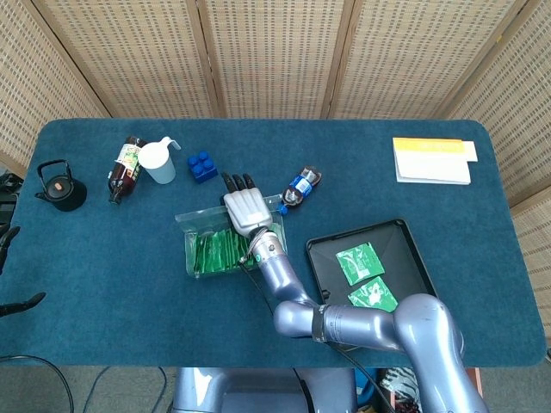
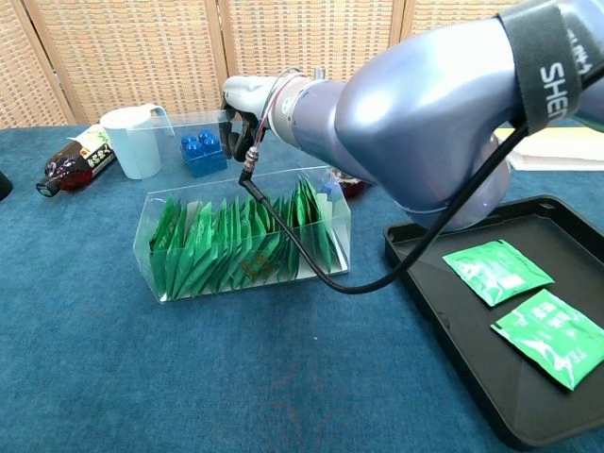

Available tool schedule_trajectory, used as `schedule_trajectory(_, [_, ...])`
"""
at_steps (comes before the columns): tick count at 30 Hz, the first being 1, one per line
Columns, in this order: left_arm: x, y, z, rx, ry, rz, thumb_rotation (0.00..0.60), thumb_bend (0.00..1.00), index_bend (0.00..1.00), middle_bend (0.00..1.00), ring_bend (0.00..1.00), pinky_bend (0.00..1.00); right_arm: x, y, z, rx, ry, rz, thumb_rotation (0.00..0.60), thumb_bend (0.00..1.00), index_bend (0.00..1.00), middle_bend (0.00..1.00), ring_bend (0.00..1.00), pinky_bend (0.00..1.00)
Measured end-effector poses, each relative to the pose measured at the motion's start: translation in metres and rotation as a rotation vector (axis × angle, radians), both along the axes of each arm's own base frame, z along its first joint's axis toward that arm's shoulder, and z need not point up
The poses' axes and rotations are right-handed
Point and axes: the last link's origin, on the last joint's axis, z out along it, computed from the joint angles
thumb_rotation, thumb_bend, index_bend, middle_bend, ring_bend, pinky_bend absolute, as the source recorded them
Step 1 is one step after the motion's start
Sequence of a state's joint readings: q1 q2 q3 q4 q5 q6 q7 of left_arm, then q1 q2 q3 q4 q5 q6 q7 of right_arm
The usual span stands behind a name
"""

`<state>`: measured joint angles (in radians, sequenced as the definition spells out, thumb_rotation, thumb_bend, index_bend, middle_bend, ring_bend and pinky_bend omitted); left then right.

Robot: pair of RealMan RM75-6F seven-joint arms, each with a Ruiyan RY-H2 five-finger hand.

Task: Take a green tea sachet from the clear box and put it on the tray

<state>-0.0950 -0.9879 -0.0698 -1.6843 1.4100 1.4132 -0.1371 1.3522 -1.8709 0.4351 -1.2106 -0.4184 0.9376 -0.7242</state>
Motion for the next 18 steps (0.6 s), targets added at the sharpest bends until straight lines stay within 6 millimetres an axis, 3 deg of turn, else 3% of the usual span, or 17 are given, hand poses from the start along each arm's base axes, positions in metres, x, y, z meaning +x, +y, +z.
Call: schedule_trajectory(18, [-0.0008, 0.0007, -0.0007, -0.006, -0.002, 0.002, 0.600, 0.10, 0.00, 0.00, 0.00, 0.00, 0.0094, 0.0033, 0.0036, 0.050, 0.097, 0.024, 0.600, 0.93, 0.67, 0.00, 0.00, 0.00])
